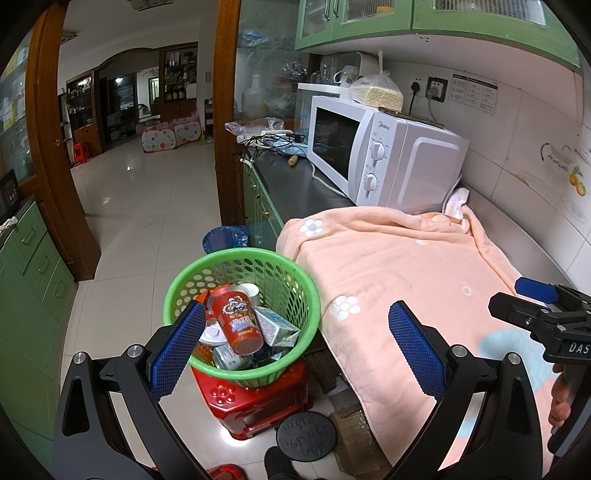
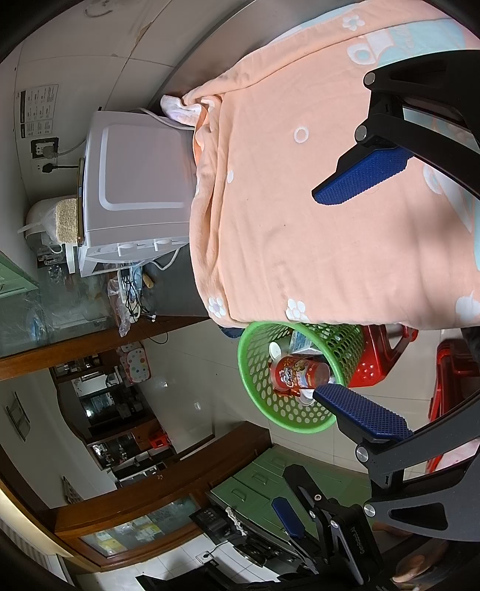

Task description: Collect trash

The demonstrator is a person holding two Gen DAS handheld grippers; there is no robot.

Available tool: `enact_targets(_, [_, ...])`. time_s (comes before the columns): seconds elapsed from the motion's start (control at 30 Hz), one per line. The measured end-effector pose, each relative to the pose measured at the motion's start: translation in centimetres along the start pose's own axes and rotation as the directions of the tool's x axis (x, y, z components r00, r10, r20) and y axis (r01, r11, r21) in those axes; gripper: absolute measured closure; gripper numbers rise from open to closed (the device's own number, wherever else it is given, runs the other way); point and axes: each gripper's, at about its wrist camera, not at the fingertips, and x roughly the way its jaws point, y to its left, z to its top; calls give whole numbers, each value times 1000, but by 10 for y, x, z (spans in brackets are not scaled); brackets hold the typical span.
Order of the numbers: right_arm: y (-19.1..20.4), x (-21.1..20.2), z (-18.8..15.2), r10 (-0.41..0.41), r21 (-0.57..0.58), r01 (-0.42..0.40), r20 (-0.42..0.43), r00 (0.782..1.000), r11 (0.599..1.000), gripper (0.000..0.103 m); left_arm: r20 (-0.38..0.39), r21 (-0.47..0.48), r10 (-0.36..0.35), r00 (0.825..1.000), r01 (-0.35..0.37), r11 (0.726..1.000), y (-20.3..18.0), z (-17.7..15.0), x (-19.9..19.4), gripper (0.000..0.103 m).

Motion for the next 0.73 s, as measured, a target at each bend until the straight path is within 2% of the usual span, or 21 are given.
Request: enact_targets(0.73, [7, 1, -1, 2, -2, -2, -1, 1000, 1000, 9, -3, 12, 6, 1000, -6, 1000, -1, -3, 2, 5])
